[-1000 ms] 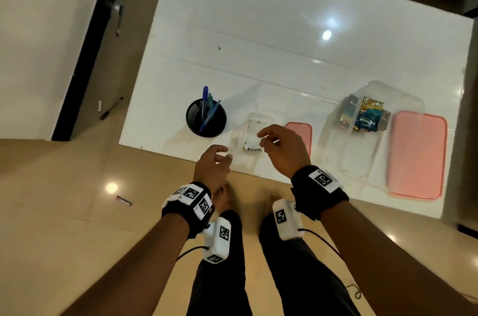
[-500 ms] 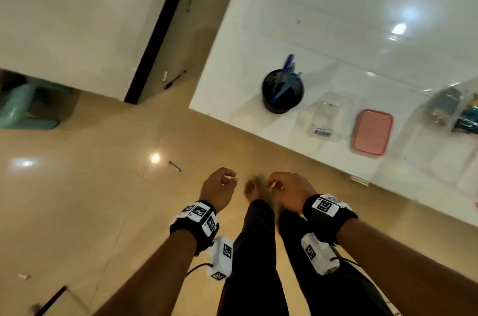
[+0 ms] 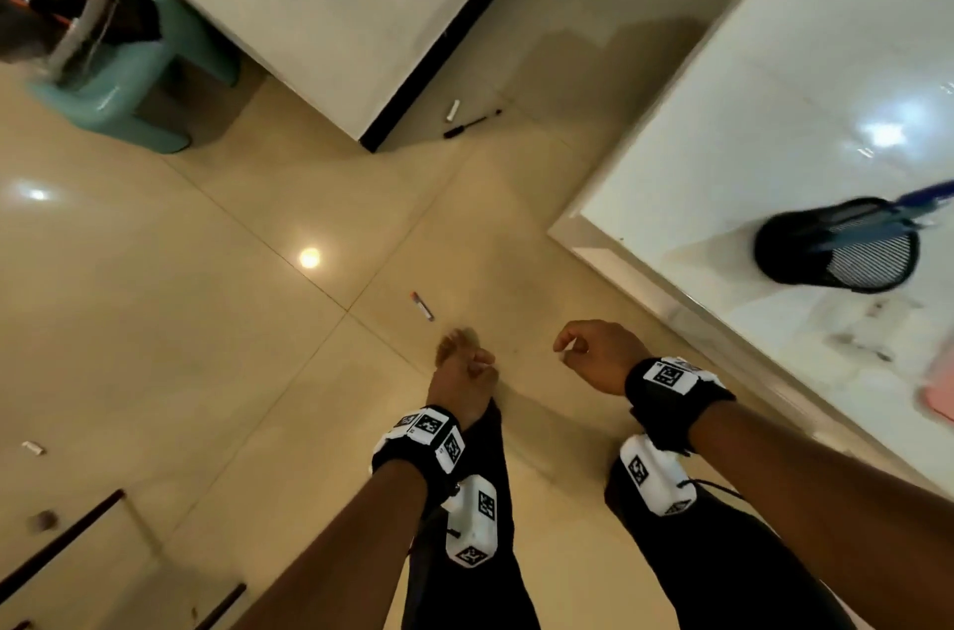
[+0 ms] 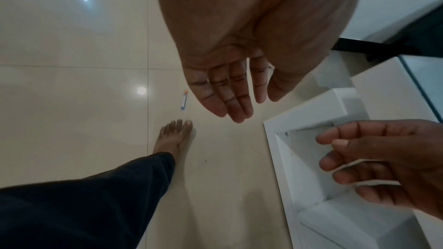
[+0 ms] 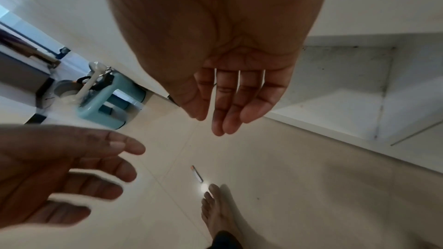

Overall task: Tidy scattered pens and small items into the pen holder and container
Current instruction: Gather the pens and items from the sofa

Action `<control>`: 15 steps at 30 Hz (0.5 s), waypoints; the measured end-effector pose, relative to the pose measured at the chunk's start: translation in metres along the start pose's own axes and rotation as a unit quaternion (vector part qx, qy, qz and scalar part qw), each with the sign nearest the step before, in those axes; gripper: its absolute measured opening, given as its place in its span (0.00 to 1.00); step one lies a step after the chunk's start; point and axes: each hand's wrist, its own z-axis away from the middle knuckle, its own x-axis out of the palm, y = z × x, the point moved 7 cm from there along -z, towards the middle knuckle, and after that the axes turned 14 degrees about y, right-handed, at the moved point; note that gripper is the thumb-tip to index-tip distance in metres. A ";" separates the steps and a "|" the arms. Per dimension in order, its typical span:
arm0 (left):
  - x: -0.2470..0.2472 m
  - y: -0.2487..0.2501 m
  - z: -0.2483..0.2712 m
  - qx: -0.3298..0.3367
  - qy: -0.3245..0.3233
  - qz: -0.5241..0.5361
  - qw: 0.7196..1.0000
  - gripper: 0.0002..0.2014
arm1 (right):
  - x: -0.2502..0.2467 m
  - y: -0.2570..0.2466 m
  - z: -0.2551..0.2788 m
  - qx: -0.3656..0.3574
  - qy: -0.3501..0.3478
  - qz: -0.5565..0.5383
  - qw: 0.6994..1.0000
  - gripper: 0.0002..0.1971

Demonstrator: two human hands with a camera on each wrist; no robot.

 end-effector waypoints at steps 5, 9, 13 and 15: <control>-0.029 -0.036 -0.072 -0.043 0.009 0.002 0.999 0.17 | 0.021 -0.056 -0.080 0.014 0.014 -0.010 1.000 0.06; -0.028 -0.063 -0.135 -0.084 0.020 -0.016 0.996 0.14 | 0.046 -0.086 -0.151 0.011 0.021 -0.030 0.999 0.06; -0.005 -0.096 -0.206 -0.114 0.045 -0.051 0.991 0.27 | 0.080 -0.091 -0.228 0.000 0.020 -0.048 0.999 0.07; 0.005 -0.112 -0.242 -0.137 0.068 -0.056 0.987 0.33 | 0.096 -0.085 -0.269 -0.002 0.031 -0.054 0.998 0.06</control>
